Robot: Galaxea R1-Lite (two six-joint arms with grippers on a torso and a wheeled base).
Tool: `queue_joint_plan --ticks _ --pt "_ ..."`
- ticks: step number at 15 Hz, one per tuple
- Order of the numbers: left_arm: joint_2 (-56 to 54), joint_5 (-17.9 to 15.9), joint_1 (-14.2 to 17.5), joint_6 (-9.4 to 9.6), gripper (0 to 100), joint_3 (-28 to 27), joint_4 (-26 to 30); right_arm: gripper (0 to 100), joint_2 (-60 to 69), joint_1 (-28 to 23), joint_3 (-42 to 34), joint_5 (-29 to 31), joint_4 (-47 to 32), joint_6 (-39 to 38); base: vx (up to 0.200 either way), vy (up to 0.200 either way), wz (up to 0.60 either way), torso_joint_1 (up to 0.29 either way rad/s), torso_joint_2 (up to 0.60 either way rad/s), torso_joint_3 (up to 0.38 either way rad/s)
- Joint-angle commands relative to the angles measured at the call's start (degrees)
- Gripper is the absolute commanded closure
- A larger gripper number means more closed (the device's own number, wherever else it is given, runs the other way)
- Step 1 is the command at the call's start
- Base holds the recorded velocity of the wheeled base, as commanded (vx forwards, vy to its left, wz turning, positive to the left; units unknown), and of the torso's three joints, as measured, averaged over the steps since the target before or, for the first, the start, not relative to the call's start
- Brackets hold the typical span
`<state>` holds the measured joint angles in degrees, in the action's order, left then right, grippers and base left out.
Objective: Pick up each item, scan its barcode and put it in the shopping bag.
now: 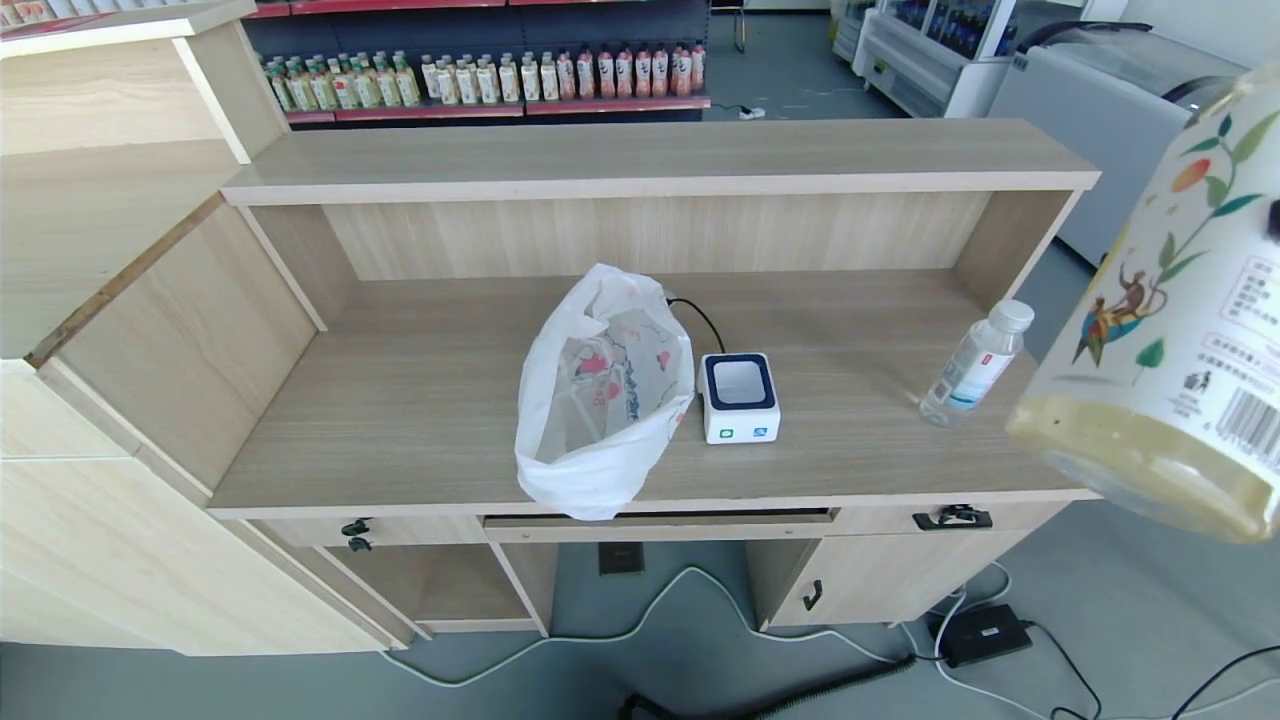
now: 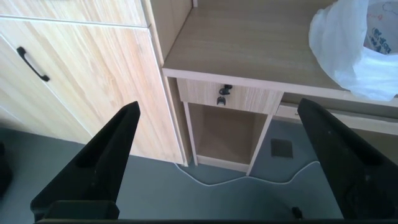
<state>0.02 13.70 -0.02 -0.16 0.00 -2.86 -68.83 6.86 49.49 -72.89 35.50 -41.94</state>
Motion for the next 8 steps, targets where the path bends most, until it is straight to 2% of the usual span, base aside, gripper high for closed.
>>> queue_joint_plan --ticks 1,8 --pt "-0.02 0.01 0.02 -0.02 0 0.0 -0.04 100 1.68 0.43 -0.8 -1.12 0.1 -0.34 0.0 0.0 0.0 0.0 0.0 0.0" --pt "-0.02 0.1 0.02 -0.02 0 0.0 -0.04 100 2.91 1.31 -4.41 -1.12 0.98 1.15 0.0 0.0 0.0 0.0 0.0 0.0"
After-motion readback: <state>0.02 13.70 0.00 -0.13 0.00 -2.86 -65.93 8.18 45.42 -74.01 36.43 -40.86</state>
